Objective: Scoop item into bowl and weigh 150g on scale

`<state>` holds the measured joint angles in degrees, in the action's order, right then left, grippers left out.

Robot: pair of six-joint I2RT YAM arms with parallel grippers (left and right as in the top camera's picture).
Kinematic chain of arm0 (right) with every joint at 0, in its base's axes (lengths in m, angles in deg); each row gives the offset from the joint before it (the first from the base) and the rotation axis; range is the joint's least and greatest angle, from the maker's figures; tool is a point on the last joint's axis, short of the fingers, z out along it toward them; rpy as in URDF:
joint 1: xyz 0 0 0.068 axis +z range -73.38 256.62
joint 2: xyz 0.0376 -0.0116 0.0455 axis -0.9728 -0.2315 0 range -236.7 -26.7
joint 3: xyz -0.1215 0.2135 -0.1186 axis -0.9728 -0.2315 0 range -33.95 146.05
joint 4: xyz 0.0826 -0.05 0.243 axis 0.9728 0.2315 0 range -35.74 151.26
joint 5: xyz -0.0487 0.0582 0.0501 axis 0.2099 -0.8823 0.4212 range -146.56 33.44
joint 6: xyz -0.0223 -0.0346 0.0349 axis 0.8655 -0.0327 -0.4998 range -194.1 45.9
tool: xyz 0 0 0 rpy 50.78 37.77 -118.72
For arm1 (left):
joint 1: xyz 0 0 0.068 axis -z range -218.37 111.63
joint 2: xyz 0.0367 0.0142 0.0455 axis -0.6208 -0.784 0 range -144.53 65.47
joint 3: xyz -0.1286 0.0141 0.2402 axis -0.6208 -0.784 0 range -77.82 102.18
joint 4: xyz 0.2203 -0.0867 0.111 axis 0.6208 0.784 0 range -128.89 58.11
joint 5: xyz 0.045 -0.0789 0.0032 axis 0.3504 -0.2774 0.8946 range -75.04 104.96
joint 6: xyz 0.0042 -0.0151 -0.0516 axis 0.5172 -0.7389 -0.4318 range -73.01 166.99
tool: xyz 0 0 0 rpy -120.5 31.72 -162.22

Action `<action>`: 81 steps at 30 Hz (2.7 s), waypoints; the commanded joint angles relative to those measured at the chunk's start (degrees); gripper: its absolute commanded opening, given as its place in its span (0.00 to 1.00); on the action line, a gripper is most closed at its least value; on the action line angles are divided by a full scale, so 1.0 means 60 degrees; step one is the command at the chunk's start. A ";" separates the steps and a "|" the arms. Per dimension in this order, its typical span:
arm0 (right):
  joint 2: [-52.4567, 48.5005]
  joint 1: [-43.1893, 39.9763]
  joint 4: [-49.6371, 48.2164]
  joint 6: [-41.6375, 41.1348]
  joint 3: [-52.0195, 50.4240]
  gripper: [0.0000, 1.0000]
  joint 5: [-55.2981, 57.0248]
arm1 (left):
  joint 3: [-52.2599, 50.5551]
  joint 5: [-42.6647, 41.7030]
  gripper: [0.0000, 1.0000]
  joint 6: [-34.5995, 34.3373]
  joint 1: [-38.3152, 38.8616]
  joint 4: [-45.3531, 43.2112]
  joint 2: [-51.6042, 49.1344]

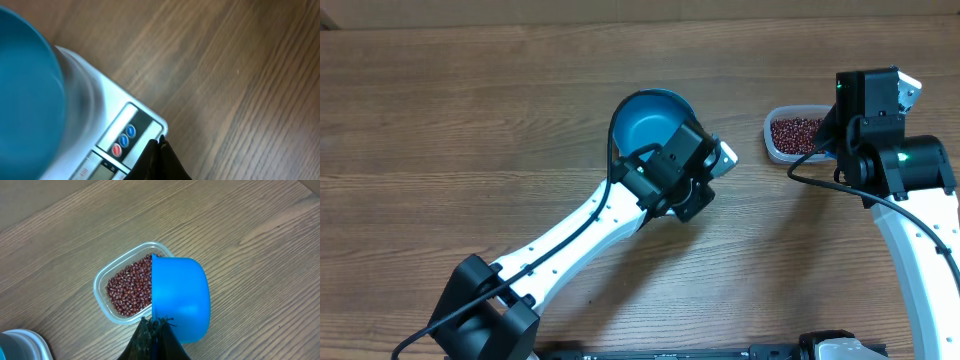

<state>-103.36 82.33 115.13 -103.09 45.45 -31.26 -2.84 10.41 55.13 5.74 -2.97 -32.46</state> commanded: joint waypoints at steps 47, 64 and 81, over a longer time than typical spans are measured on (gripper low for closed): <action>0.0131 -0.0036 -0.0076 -0.0098 0.0262 0.04 -0.0127 | -0.0849 -0.0492 0.04 0.0437 0.0036 -0.1242 0.0091; 0.0131 -0.0036 0.0029 -0.0098 0.0262 0.04 -0.0127 | -0.0860 -0.0492 0.04 0.0441 0.0036 -0.1246 0.0087; 0.0131 -0.0036 0.0095 -0.0171 0.0262 0.04 -0.0164 | -0.0867 -0.0488 0.04 0.0579 0.0036 -0.1461 -0.0197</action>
<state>-103.36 82.33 115.58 -103.86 45.45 -32.40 -7.34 8.24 57.71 5.79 -11.52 -32.94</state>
